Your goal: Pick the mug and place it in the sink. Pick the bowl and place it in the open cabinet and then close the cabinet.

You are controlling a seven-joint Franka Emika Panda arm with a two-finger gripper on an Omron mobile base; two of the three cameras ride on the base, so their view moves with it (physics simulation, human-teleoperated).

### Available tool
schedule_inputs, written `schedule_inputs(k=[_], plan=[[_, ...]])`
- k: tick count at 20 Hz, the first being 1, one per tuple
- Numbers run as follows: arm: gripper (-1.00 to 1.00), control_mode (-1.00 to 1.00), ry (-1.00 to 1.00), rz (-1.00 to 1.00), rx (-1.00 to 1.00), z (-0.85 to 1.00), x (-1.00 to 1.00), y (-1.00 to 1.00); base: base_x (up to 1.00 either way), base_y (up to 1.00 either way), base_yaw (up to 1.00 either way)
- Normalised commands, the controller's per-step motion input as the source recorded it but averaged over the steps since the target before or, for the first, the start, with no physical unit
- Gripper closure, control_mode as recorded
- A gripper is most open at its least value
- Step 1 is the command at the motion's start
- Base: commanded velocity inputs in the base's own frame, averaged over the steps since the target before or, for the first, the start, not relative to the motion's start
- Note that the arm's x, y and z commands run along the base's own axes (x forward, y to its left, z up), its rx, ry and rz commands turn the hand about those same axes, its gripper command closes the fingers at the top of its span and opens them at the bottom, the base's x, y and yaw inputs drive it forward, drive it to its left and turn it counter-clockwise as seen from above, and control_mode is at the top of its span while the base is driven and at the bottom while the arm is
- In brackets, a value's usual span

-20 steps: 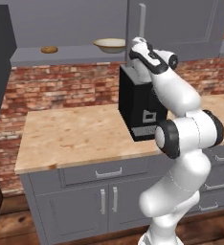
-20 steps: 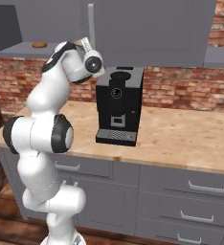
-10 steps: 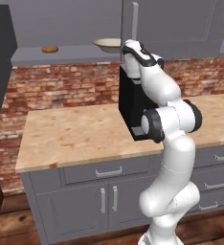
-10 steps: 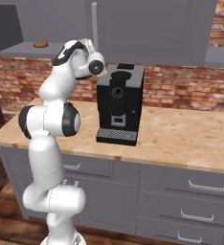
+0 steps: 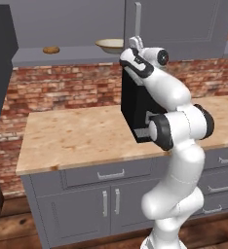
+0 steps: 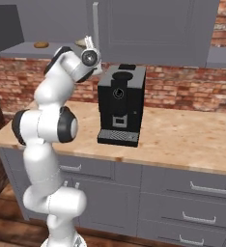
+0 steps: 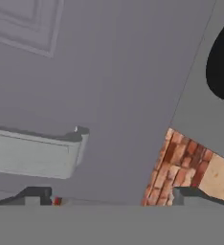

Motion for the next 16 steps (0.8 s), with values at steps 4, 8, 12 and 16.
schedule_inputs(k=[4, 8, 12, 16], plan=[[-1.00, -1.00, 0.00, 0.00, 0.08, 0.58, -1.00, -0.09, 0.00, 0.00, 0.00], [-1.00, -1.00, 0.00, 0.01, 0.04, 0.22, -1.00, -0.03, 0.00, 0.00, 0.00], [-1.00, -1.00, -0.06, 0.06, 0.03, 0.00, -1.00, -0.26, 0.00, 0.00, 0.00], [-1.00, -1.00, -0.09, 0.06, 0.07, 0.00, -1.00, -0.60, 0.00, 0.00, 0.00]])
